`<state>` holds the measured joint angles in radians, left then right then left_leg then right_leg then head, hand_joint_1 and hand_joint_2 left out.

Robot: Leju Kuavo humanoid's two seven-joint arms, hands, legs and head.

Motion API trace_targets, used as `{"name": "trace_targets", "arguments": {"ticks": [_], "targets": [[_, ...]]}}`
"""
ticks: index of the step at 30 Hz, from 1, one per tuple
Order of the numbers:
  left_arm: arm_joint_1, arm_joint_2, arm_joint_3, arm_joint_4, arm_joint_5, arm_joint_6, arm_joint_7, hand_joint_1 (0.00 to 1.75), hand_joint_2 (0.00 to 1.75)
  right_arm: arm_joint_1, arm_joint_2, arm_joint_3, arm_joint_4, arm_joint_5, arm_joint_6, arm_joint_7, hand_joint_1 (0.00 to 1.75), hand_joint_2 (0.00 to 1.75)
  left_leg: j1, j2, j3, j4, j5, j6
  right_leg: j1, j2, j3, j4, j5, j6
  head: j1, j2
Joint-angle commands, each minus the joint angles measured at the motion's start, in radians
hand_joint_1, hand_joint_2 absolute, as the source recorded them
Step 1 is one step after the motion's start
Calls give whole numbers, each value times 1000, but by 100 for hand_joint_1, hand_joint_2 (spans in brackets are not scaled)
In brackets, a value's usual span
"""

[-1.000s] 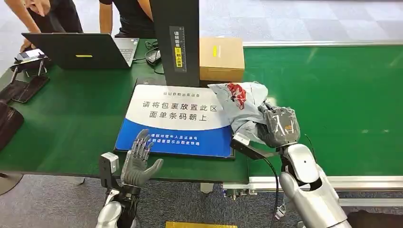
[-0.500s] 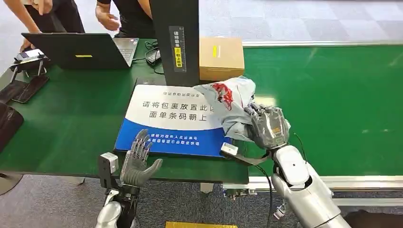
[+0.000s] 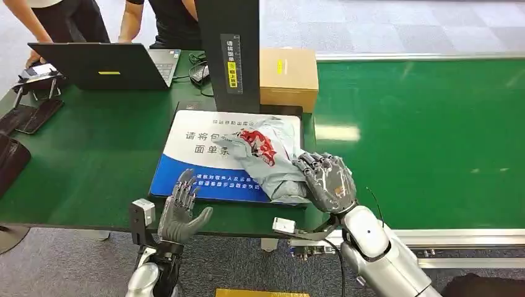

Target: Moved the parcel from conveyor to table for the left to box.

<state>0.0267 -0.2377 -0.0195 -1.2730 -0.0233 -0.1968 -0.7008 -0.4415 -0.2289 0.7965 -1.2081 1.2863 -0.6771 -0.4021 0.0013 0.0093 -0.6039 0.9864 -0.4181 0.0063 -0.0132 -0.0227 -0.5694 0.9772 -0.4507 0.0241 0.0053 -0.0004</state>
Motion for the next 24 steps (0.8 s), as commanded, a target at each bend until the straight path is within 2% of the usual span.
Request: {"name": "trace_targets", "arguments": {"ticks": [1, 2, 4, 5, 10, 13, 17, 22, 23, 24], "targets": [[-28, 11, -12, 58, 12, 20, 3, 0, 175, -18, 51, 51, 195, -177, 175, -13, 175, 175, 1, 0, 6, -2, -1, -1, 1, 2, 6, -2, -1, -2, 0, 0], [-26, 12, -9, 55, 13, 19, 3, 0, 175, -24, 62, 33, 236, -215, 211, -10, 175, 175, 1, 0, 4, -2, -1, -1, 0, 2, 3, -1, 0, -1, 0, 0], [-19, 13, -2, 49, 10, 20, 3, 0, 175, -48, 91, -31, 340, -354, 403, -1, 175, 175, 1, 1, 8, -3, -1, -2, 1, 4, 7, -3, 0, -2, 0, 0], [-17, 14, 2, 48, 9, 19, 3, 0, 175, -62, 89, -35, 361, -357, 419, -1, 175, 175, 0, 1, 4, -2, 0, -1, 0, 2, 3, -1, 0, -1, 0, 0], [-11, 14, 7, 40, 5, 13, 3, 0, 175, -100, 78, -83, 423, -406, 522, 0, 175, 175, 0, 1, 3, -1, 0, -1, 0, 3, 3, -1, 0, -1, 0, 0], [-6, 11, 5, 36, 4, 12, 3, 0, 175, -141, 68, -84, 456, -366, 498, 29, 175, 175, 0, 1, 5, -1, 0, -1, 0, 2, 4, -1, 0, -1, 0, 0], [-2, 7, 4, 33, 4, 13, 3, 0, 175, -185, 58, -64, 488, -262, 381, 64, 175, 175, 0, 1, 6, -1, 0, -1, 0, 3, 6, -1, 0, -1, 0, 0], [2, 6, 4, 33, 1, 7, 4, 0, 175, -218, 57, -85, 521, -227, 295, 46, 175, 175, 0, 1, 6, -1, 0, -1, 0, 3, 5, 0, 0, -1, 0, 0], [2, 6, 3, 34, 0, 5, 4, 0, 175, -220, 60, -96, 529, -210, 249, 45, 70, 175, 0, 1, 5, 0, 0, 0, 0, 3, 5, 0, 1, 0, 0, 0], [2, 6, 2, 34, 0, 5, 4, 0, 175, -221, 63, -99, 532, -212, 249, 45, 45, 175, 0, 1, 6, 0, -1, -1, 0, 3, 6, -1, 0, -1, 0, 0]]}}
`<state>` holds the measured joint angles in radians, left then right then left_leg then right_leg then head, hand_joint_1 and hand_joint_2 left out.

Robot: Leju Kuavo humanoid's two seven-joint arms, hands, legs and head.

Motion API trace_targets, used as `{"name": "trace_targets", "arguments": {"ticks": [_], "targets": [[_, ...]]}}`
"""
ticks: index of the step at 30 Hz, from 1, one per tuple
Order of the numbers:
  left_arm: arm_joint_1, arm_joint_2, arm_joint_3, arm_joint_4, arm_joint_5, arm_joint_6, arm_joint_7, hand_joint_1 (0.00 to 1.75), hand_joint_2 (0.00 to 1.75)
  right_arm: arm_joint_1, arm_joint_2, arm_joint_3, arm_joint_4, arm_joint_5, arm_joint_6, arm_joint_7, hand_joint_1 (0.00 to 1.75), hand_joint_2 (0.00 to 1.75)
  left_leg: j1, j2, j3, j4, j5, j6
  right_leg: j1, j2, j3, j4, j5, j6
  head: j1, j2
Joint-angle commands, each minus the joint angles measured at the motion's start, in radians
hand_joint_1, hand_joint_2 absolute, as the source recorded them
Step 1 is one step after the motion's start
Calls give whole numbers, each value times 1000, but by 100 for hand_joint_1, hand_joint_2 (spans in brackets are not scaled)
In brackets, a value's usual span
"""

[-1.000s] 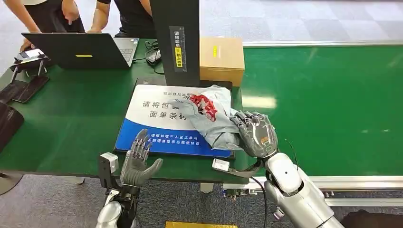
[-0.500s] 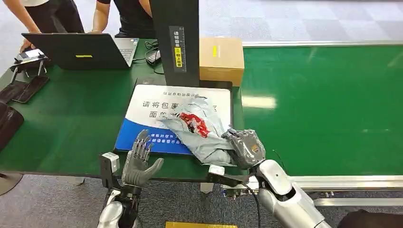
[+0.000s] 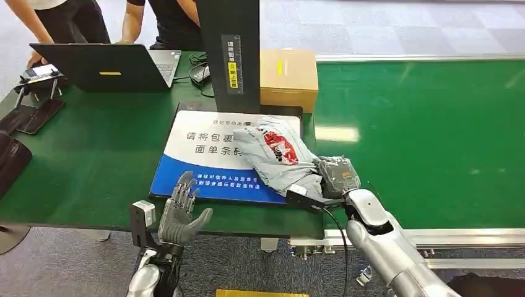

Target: Moved the parcel from conveyor to table for the left to box.

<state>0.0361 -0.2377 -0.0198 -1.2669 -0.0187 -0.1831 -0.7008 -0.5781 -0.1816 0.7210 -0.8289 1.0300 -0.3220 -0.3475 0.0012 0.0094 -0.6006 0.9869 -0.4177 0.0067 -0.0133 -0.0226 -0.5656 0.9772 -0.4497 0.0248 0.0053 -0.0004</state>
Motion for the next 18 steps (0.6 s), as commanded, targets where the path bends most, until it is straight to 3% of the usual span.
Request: {"name": "trace_targets", "arguments": {"ticks": [1, 2, 6, 7, 8, 14, 18], "targets": [[-8, 6, 3, 28, -4, -9, 4, 0, 175, -84, 15, -24, 153, 45, -106, -10, 40, 175, 0, 0, 2, -1, -1, -1, 0, 2, 1, 0, -1, -1, 0, 0], [-10, 5, 2, 32, -5, -10, 4, 0, 175, -90, 20, -22, 166, 46, -105, -25, 47, 175, 0, 0, 3, -1, -1, -1, 0, 3, 2, 0, -1, -2, 0, 0], [-10, 5, 2, 32, -5, -10, 4, 0, 175, -90, 20, -22, 166, 46, -105, -25, 47, 175, 0, 0, 2, -1, -1, -1, 0, 2, 2, -1, -1, -1, 0, 0], [-10, 7, 2, 34, -6, -12, 3, 0, 175, -93, 24, -25, 175, 38, -111, -41, 117, 175, 0, 0, 4, -1, -1, -1, 0, 3, 3, -1, -1, -2, 0, 0], [-11, 6, 2, 34, -6, -13, 3, 0, 175, -94, 26, -27, 182, 29, -114, -59, 175, 175, 0, 0, 2, -1, -1, -1, 0, 2, 1, 0, -1, -1, 0, 0], [-38, 18, -12, 73, -10, -24, 3, 0, 175, -115, 55, 22, 256, 133, -336, -135, 175, 175, 0, 1, 1, -1, 0, -1, 0, 2, 0, 0, 0, -1, 0, 0], [-45, 20, -18, 82, -4, -22, 3, 0, 175, -124, 80, 26, 265, 163, -376, -172, 175, 175, 0, 1, 1, -1, -1, -1, 0, 3, 0, 0, 0, -1, 0, 0]]}}
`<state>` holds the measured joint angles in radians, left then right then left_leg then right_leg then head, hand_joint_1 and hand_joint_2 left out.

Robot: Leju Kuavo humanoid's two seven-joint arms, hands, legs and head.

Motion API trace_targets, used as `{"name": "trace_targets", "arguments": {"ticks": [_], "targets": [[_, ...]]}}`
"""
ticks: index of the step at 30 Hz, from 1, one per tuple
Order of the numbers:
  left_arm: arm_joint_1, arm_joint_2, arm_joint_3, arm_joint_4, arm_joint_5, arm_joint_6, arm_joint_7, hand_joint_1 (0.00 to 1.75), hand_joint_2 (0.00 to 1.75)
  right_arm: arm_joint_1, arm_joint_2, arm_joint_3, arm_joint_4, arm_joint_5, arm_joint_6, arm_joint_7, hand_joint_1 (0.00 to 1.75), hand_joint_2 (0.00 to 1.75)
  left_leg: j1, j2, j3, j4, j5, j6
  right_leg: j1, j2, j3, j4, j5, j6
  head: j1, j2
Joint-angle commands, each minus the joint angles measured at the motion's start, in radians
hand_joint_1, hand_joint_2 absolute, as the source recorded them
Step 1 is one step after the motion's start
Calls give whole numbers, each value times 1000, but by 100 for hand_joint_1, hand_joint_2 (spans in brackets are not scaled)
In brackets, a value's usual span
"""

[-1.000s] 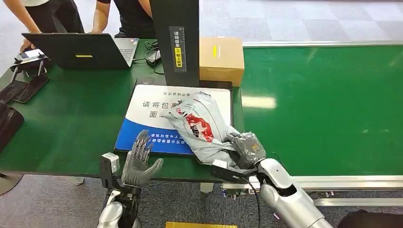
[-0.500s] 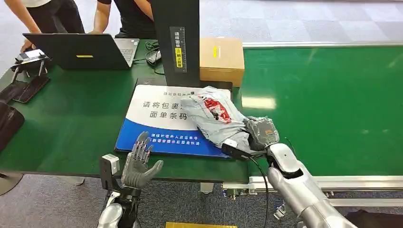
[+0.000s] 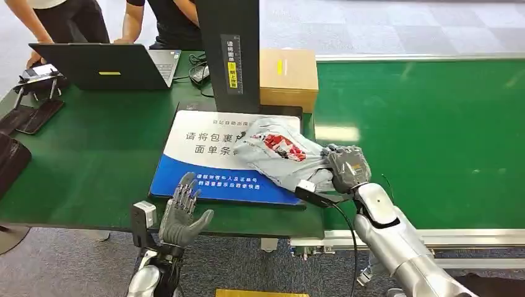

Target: Moved the parcel from conveyor to table for the left to box.

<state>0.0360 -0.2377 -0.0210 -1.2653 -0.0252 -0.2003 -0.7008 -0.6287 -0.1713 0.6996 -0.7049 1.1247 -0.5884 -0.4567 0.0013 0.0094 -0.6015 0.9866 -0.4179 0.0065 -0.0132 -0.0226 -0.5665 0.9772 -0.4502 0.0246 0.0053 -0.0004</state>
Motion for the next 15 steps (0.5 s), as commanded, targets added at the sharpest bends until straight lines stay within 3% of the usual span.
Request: {"name": "trace_targets", "arguments": {"ticks": [1, 3, 9, 15], "targets": [[-44, 19, -18, 80, 3, -4, 3, 0, 175, -88, 80, 48, 158, 60, -105, -70, 175, 175, 0, 2, 4, -1, -1, -1, 0, 4, 2, 0, 0, -2, 0, 0], [-39, 16, -15, 76, 4, 4, 3, 0, 175, -120, 113, 26, 202, -16, -68, -104, 175, 175, 0, 3, 4, -1, -1, -1, 0, 6, 2, 0, 0, -2, 0, 0], [-32, 17, -9, 70, 0, 4, 3, 0, 175, -150, 124, 30, 236, -60, 19, -113, 175, 175, 0, 2, 4, -1, -1, -1, 0, 4, 2, 0, 0, -2, 0, 0], [-35, 21, -8, 77, -2, 0, 3, 0, 175, -147, 130, 50, 258, -46, 3, -103, 175, 175, 0, 2, 3, -1, -1, -1, 0, 4, 2, 0, 0, -1, 0, 0]]}}
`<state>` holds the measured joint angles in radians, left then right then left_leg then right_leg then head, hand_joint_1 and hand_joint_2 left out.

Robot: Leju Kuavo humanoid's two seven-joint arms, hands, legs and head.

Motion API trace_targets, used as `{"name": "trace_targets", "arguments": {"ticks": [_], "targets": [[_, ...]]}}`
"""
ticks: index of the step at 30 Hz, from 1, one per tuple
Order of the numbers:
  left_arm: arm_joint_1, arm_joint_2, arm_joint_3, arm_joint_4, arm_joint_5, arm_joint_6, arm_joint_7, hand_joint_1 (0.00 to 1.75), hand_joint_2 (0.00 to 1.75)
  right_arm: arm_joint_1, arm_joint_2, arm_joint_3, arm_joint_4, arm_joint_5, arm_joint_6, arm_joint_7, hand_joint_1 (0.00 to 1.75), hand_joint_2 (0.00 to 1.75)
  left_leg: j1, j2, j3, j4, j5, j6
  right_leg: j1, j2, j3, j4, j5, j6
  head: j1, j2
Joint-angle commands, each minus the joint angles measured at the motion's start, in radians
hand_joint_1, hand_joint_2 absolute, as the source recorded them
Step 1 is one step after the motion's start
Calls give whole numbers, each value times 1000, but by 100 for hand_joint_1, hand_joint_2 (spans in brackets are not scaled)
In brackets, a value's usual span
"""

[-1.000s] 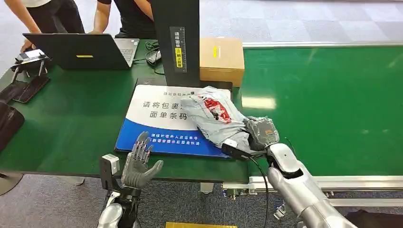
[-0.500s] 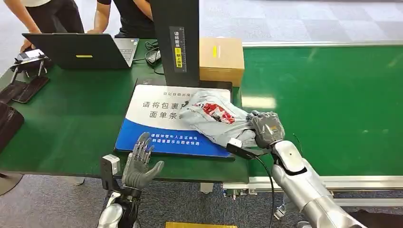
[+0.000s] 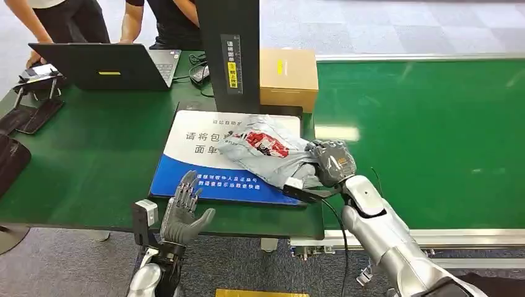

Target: Moved the parcel from conveyor to table for the left to box.

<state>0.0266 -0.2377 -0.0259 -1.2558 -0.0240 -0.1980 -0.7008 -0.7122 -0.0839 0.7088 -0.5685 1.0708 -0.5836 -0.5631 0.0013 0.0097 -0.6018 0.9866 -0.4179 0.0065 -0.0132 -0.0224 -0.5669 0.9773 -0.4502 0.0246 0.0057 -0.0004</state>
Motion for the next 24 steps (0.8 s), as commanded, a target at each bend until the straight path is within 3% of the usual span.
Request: {"name": "trace_targets", "arguments": {"ticks": [1, 5, 12, 15, 20, 24], "targets": [[-24, 21, -3, 70, -4, -3, 3, 0, 175, -63, 46, 40, 132, 8, -18, 8, 175, 175, 0, 1, 3, -1, -1, -1, 0, 3, 2, -1, 0, -1, 0, 0], [-3, 21, -18, 58, -12, -12, 3, 0, 175, -61, 48, 44, 176, 28, -114, 18, 175, 175, 0, 0, 2, -1, 0, -1, 0, 2, 2, -1, 0, -1, 0, 0], [-25, 22, -27, 71, -15, -10, 4, 0, 175, -40, 70, -1, 101, 125, -114, 54, 175, 175, 0, 0, 3, -1, -1, -1, 0, 2, 2, -1, 0, -1, 0, 0], [-31, 23, -27, 80, -15, -9, 4, 0, 175, -30, 80, -41, 69, 140, -114, 18, 175, 175, 0, 2, 3, -1, -1, -1, 0, 4, 2, 0, 0, -1, 0, 0], [-44, 26, -42, 104, -18, -18, 3, 0, 175, -30, 182, -44, 82, 199, -114, -11, 175, 175, 0, 3, 3, -1, -1, -1, 0, 5, 1, 0, 0, -2, 0, 0], [-75, 29, -58, 144, -23, -23, 3, 0, 175, -43, 204, -50, 90, 215, -114, -14, 175, 175, 0, 3, 4, -1, -1, -2, 0, 6, 1, 0, -1, -2, -1, 0]]}}
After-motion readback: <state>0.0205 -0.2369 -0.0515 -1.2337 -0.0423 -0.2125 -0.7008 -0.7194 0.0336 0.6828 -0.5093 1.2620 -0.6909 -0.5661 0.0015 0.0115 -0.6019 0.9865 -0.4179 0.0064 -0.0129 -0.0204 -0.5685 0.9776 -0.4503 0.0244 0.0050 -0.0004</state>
